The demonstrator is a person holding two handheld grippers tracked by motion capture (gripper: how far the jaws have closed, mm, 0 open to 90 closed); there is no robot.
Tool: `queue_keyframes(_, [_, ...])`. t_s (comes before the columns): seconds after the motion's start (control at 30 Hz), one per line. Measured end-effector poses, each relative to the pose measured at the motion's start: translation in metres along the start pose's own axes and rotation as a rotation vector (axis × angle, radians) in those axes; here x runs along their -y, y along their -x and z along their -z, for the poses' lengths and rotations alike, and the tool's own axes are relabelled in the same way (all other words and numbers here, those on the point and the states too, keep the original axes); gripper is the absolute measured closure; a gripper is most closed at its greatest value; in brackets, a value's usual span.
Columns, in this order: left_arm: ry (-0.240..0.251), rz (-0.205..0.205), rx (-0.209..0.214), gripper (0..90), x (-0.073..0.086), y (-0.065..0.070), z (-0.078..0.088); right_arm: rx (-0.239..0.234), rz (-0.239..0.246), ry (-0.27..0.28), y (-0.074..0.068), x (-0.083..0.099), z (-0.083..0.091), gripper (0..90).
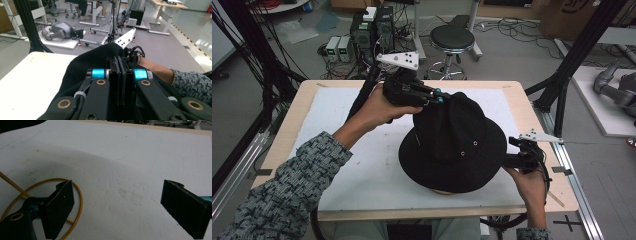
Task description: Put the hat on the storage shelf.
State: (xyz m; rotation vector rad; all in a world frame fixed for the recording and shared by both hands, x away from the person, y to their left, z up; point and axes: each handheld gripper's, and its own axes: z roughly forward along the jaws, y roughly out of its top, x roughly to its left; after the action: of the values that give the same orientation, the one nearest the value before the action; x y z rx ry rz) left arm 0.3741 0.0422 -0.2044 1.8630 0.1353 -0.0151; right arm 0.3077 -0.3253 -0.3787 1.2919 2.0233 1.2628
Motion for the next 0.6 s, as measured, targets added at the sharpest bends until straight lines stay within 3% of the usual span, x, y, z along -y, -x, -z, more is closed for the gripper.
queue_keyframes(0.37, [-0.04, -0.01, 0.007, 86.0, 0.0045, 0.0001, -0.0061, 0.01, -0.012, 0.001, 0.0042, 0.0017, 0.0024, 11.3])
queue_keyframes(0.6, [-0.024, -0.006, 0.006, 83.8, 0.0091, -0.0022, -0.0022, 0.02, -0.014, -0.002, 0.0061, 0.0029, 0.0031, 11.3])
